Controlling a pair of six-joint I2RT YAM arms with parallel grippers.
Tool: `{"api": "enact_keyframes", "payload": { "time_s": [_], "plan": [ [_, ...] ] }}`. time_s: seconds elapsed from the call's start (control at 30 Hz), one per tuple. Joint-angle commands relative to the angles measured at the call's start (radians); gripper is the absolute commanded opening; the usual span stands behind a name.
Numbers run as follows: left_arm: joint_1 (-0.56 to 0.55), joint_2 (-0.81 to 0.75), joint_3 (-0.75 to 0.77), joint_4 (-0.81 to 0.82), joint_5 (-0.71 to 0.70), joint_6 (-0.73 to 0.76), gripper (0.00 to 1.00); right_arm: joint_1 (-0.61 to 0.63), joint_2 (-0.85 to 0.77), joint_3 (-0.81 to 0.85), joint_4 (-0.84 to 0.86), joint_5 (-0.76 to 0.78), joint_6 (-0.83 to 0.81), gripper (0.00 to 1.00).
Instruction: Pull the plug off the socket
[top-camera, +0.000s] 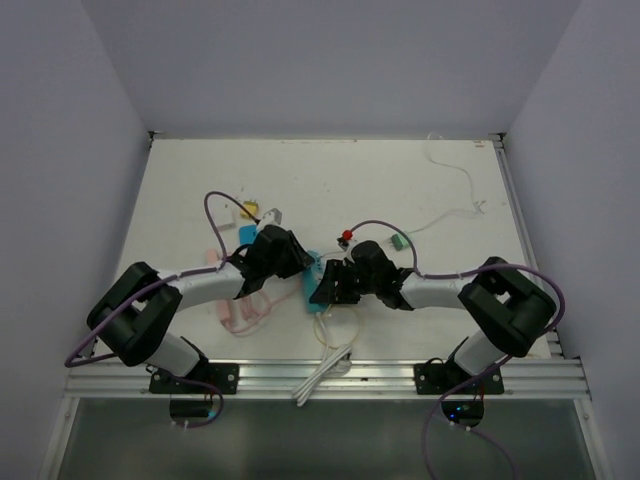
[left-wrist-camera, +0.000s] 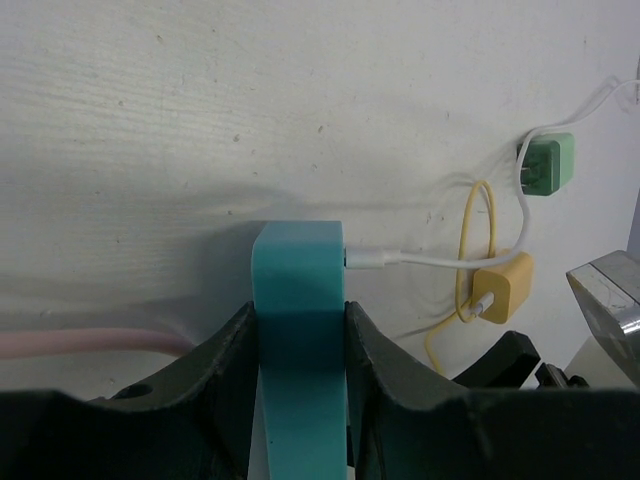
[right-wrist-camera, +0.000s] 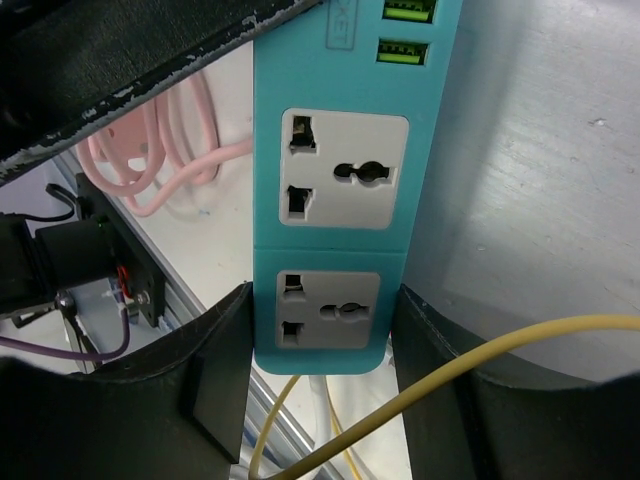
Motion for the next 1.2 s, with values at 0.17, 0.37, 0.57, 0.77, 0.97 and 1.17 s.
{"api": "enact_keyframes", "payload": {
  "time_s": [0.17, 0.37, 0.57, 0.77, 0.97, 1.17],
  "plan": [
    [-0.011, -0.108, -0.064, -0.012, 0.025, -0.016, 0.72, 0.001, -0.038, 0.001, 0.024, 0.039, -0.019, 0.05],
    [-0.028, -0.139, -0.11, -0.011, 0.055, -0.053, 0.79, 0.0, -0.042, 0.006, 0.03, 0.04, -0.036, 0.04],
    [-0.075, -0.13, -0.152, 0.023, 0.052, -0.116, 0.7, 0.001, -0.05, 0.001, 0.047, 0.042, -0.04, 0.04],
    [-0.115, -0.12, -0.163, 0.063, 0.043, -0.16, 0.66, 0.001, -0.055, -0.005, 0.065, 0.039, -0.042, 0.04],
    [-0.14, -0.094, -0.135, 0.08, 0.026, -0.182, 0.62, 0.0, -0.046, -0.025, 0.11, 0.033, -0.023, 0.04],
    [-0.146, -0.067, -0.129, 0.08, -0.01, -0.191, 0.54, 0.001, -0.036, -0.04, 0.133, 0.023, -0.022, 0.05]
  ]
}}
